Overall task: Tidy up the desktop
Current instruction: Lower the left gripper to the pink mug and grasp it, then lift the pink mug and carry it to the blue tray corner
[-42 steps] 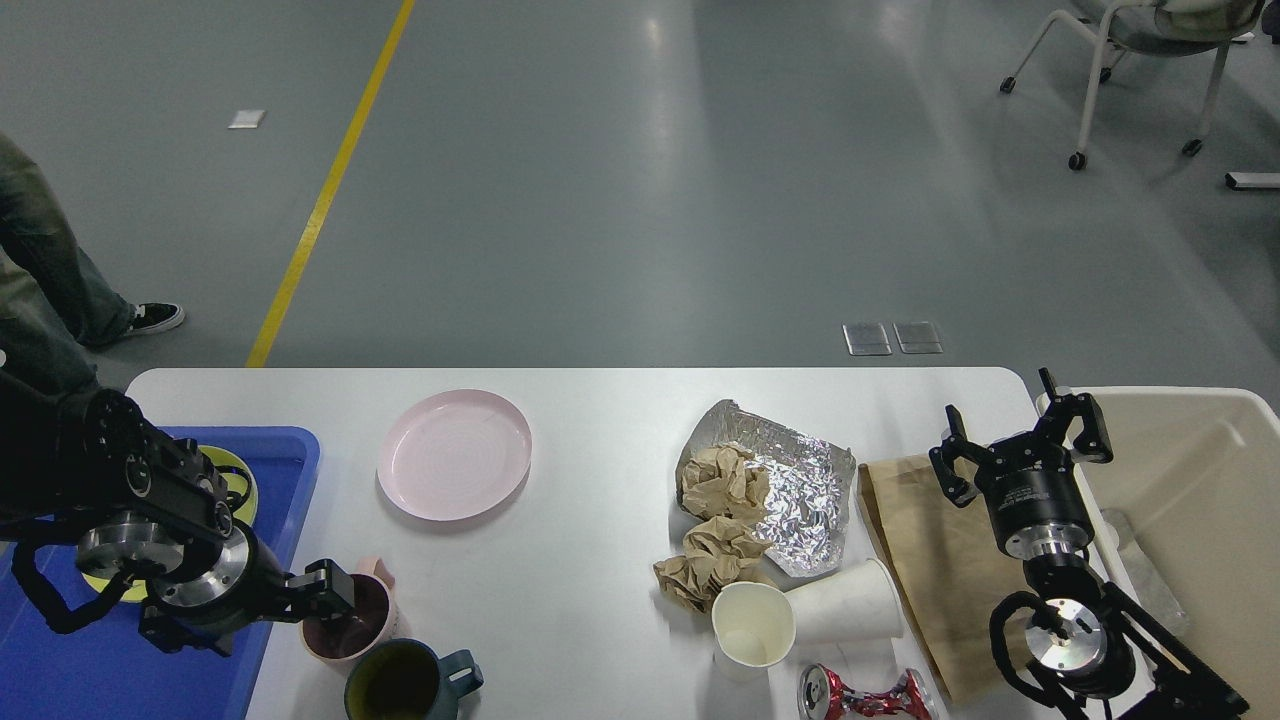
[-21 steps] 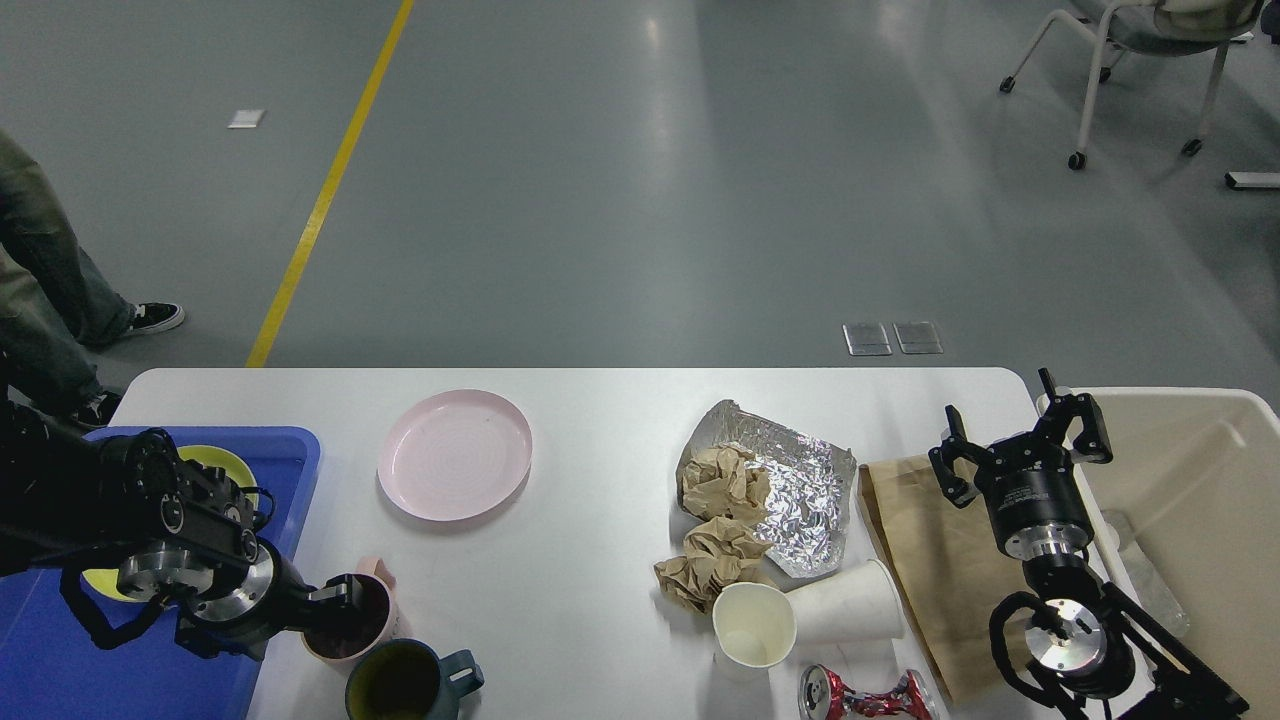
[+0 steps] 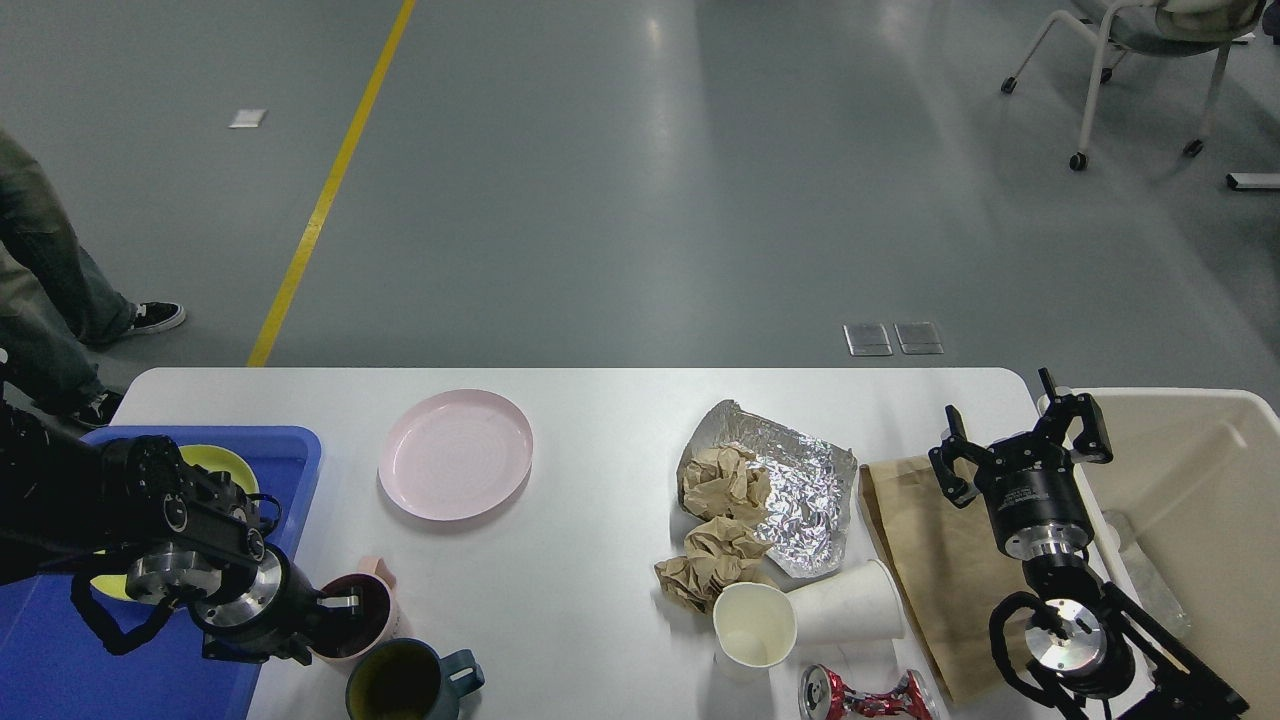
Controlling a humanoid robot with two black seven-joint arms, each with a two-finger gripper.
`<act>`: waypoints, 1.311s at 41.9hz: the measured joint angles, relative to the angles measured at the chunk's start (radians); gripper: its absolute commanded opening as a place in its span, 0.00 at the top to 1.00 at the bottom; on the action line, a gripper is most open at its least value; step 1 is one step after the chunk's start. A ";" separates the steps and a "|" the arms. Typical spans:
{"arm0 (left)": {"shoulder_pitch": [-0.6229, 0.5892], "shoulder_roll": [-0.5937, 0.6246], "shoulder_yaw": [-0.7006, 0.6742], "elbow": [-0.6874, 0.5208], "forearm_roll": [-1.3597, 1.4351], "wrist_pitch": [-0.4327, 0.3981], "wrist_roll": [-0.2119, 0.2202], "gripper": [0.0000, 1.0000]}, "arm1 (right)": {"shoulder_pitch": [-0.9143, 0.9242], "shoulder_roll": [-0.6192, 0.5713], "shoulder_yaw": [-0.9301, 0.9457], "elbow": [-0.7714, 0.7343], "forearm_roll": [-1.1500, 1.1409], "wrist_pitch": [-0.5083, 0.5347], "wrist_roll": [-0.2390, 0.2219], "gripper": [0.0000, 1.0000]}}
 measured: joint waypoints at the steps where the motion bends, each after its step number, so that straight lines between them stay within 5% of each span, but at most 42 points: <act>1: 0.000 0.000 0.000 0.000 0.000 -0.001 0.000 0.99 | 0.000 0.000 0.000 0.000 0.000 0.000 0.000 0.00; 22: -0.017 0.008 0.012 0.000 -0.002 -0.005 -0.002 1.00 | 0.000 0.001 0.000 0.000 0.000 0.000 0.000 0.00; 28: -0.073 0.045 0.028 -0.006 -0.002 -0.077 0.000 1.00 | 0.000 0.001 0.000 0.000 0.000 0.000 0.000 0.00; 38: -0.287 0.064 0.112 -0.023 -0.019 -0.358 -0.005 1.00 | 0.000 0.000 0.000 -0.001 0.000 0.000 0.000 0.00; 55: -0.833 -0.056 0.295 -0.283 -0.130 -0.497 -0.048 1.00 | 0.000 0.000 0.000 -0.002 0.000 0.000 0.000 0.00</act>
